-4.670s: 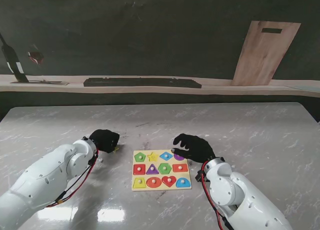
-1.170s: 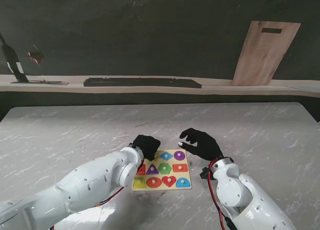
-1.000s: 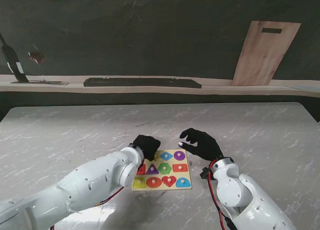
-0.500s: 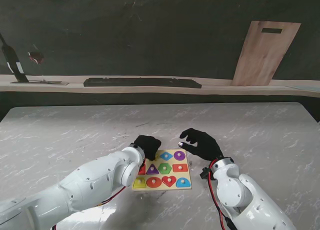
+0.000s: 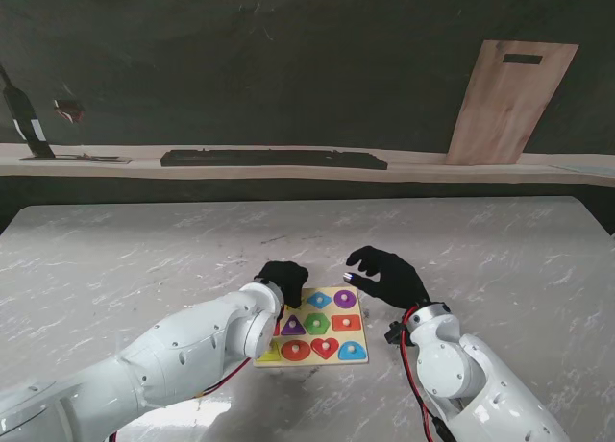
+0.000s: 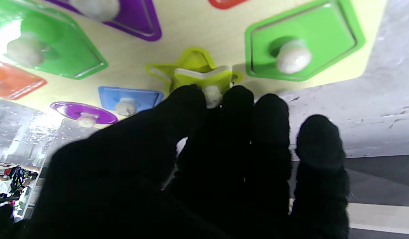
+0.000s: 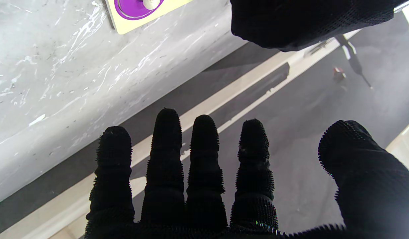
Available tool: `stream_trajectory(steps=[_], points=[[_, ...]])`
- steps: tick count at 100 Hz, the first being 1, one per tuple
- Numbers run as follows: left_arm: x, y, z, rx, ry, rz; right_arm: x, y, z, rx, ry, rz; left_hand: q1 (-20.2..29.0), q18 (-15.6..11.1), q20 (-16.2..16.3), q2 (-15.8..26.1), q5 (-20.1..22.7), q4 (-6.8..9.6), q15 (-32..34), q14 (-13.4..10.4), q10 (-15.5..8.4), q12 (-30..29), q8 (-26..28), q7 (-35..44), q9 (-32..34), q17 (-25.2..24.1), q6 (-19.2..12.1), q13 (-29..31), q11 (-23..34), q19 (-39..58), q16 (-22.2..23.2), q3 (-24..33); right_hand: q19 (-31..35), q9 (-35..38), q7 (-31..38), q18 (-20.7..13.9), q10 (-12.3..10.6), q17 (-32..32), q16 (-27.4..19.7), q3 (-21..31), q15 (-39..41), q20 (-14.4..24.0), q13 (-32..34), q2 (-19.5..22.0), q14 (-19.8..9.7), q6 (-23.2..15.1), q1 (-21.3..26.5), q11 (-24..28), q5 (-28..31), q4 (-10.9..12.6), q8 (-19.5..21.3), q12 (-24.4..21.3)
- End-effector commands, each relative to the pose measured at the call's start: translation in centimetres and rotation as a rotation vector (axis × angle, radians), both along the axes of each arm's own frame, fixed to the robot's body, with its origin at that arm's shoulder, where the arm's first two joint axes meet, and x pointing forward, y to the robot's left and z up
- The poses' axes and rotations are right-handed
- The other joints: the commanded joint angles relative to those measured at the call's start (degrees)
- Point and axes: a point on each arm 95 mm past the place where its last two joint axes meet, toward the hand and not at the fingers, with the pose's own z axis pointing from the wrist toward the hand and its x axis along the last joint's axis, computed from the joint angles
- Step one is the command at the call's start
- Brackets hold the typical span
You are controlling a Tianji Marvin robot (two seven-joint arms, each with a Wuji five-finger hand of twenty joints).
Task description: Fit puzzle pieces into a puzzle board
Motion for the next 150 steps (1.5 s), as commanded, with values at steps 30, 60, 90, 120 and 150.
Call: stream_trajectory(steps=[30,60,90,120,150], points=[[-0.37,-0.42,-0.40,-0.034,0.015,0.036,-0.27,0.35,-0.04,0.006,-0.003,0.002,2.6,6.7,-2.6,-0.9,2.7,0.19,-0.9,0.2,5.0,-1.1,-2.5,-1.3,1.8,2.1,1.4,3.3,0.0,-1.3,-1.7,-1.0,0.9,1.4,0.8,0.3,-0.3,-0.6,0.5,-0.5,0.8,0.5,1.1,1.3,-0.1,-0.6,0.0,0.6,0.8,2.3,0.5,0.4],[-0.43,-0.60,-0.54,-0.055,0.007,0.092,-0.22,0.33,-0.08,0.005,-0.001,0.001,2.4,7.1,-2.8,-0.7,2.0,0.71,-0.2,0.4,5.2,-1.0,-1.8,-0.5,1.6,2.3,1.6,3.2,0.8,-0.7,-1.9,0.5,0.9,1.4,0.8,0.3,-0.3,-0.7,0.5,-0.4,0.8,0.5,1.1,1.3,-0.1,-0.5,0.0,0.7,0.9,2.3,0.5,0.4],[-0.81,-0.89,-0.64,-0.084,0.020,0.154,-0.25,0.26,-0.04,0.005,-0.005,-0.003,2.9,7.8,-2.7,-0.4,1.7,0.65,0.4,1.1,6.1,-1.0,-1.4,-0.6,1.4,2.2,2.6,3.3,1.3,-0.3,-2.1,0.9,0.9,1.4,0.7,0.4,-0.3,-0.6,0.5,-0.4,0.8,0.5,1.0,1.3,-0.2,-0.7,0.0,0.7,0.6,2.3,0.5,0.4],[-1.02,-1.01,-0.64,-0.097,0.023,0.173,-0.27,0.23,-0.04,0.005,-0.005,-0.003,3.9,8.2,-2.3,0.7,0.9,0.34,1.1,1.7,6.5,-1.2,-0.7,-1.1,1.0,1.2,3.3,2.7,2.0,0.2,-2.3,-0.1,0.9,1.4,0.8,0.3,-0.3,-0.6,0.5,-0.4,0.8,0.5,1.0,1.3,-0.1,-0.6,0.0,0.7,0.8,2.3,0.5,0.4],[-1.06,-0.88,-0.24,-0.090,0.001,0.166,-0.26,0.22,-0.09,0.006,-0.004,0.000,4.2,8.3,-1.6,1.0,0.7,0.59,1.7,2.0,6.7,-0.9,-0.1,-1.4,0.6,0.6,3.2,2.3,2.3,0.6,-2.2,-0.4,0.9,1.4,0.8,0.3,-0.3,-0.6,0.5,-0.4,0.8,0.5,1.0,1.3,-0.1,-0.5,0.0,0.7,0.9,2.3,0.5,0.4]])
